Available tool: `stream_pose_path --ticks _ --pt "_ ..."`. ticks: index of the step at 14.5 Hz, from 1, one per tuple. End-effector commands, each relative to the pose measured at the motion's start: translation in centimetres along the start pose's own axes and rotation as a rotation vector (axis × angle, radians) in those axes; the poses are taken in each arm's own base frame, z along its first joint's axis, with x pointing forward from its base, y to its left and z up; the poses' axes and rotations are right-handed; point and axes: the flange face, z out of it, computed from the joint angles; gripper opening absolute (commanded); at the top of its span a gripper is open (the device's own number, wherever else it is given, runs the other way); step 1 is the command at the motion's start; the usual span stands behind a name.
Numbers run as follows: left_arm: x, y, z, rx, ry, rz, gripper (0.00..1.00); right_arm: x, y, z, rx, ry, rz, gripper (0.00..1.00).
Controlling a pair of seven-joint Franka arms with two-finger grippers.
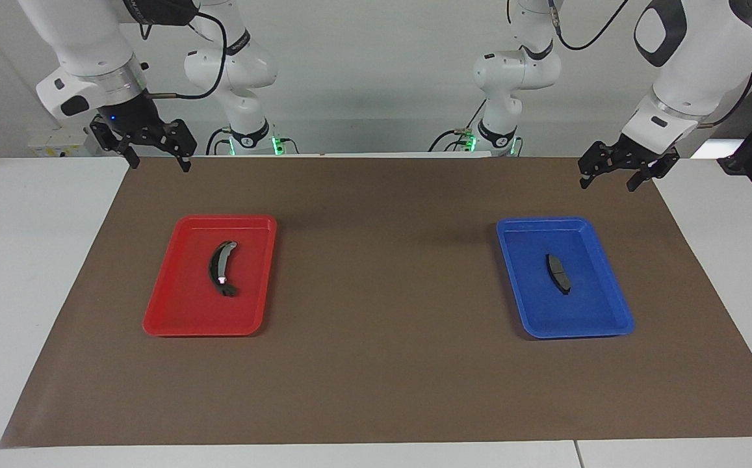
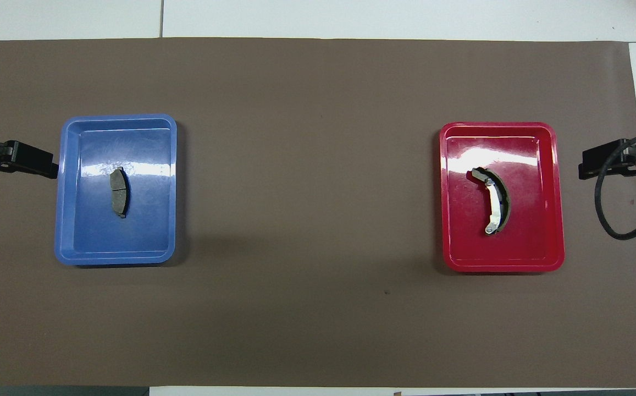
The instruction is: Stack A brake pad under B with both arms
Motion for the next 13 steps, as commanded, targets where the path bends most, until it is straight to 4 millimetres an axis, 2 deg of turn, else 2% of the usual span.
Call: stream_pose_path --ticks 1,5,13 --pt "-0.33 0.16 -0.07 0.004 -0.009 0.014 0.99 0.33 0.07 -0.14 0.019 0.008 -0.02 1.0" --pt "-0.66 0.55 -0.73 0.006 0.005 0.025 0.99 0.33 0.07 -0.21 0.011 0.011 -0.023 1.0" --pt "-0.72 0.64 -0.65 0.006 0.002 0.028 0.99 0.33 0.07 -0.14 0.011 0.009 -0.023 1.0"
